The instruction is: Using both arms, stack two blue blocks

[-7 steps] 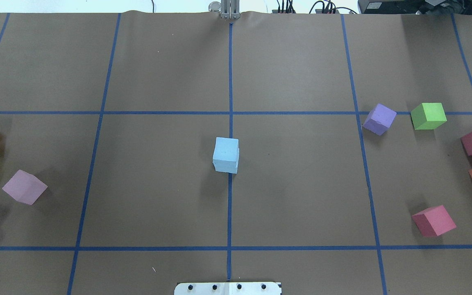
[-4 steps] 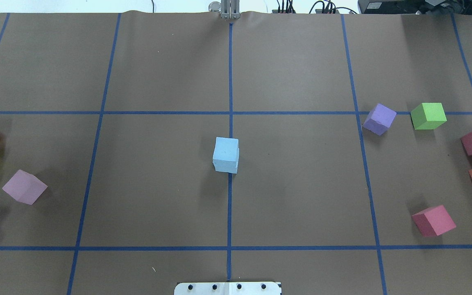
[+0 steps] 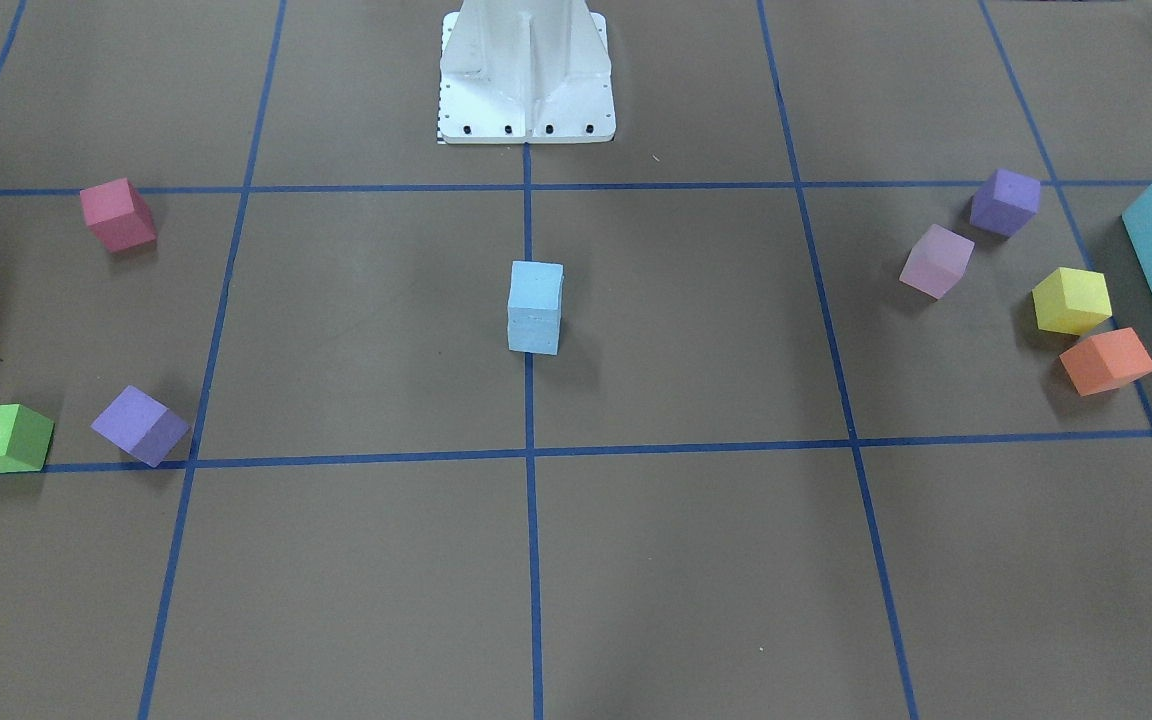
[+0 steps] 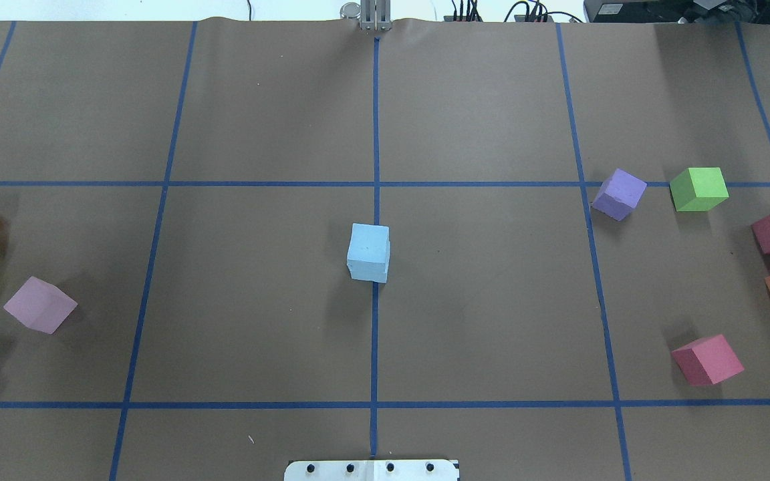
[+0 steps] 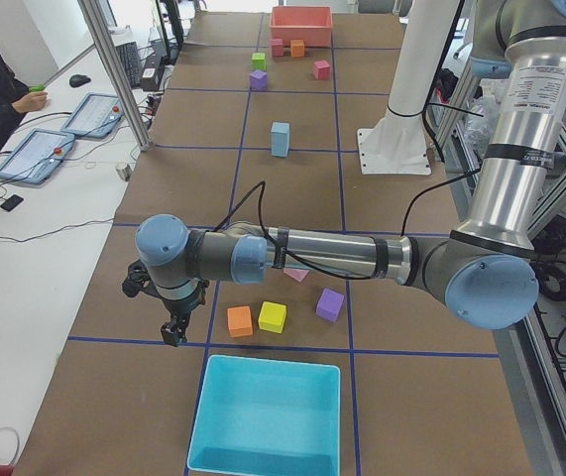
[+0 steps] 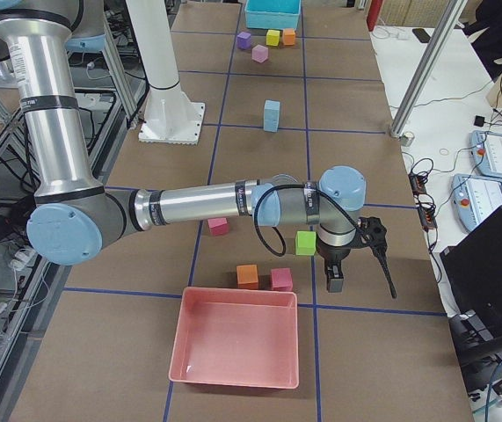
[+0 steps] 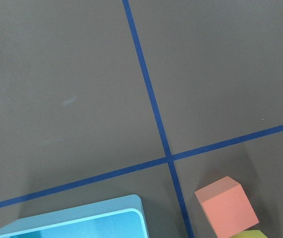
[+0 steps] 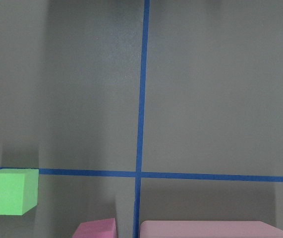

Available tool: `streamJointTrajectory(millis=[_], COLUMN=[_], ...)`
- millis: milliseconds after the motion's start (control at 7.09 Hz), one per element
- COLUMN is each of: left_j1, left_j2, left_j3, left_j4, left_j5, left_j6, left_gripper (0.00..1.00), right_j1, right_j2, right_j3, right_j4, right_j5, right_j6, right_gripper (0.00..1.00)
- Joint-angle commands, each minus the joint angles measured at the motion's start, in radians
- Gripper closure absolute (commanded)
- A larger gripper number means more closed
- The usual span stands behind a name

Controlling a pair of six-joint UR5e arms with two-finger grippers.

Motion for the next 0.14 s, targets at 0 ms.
streamJointTrajectory(millis=[0], left_j1=[0.000], left_j2=[0.001], left_j3=[0.000], left_j4=[-0.001], left_j5=[0.000], left_j6=[0.000], left_gripper=[0.02], right_j1=[-0.001], right_j2=[0.000], right_j3=[0.000], right_j4=[0.000], right_j5=[0.000], right_j6=[0.000], right_gripper=[0.00])
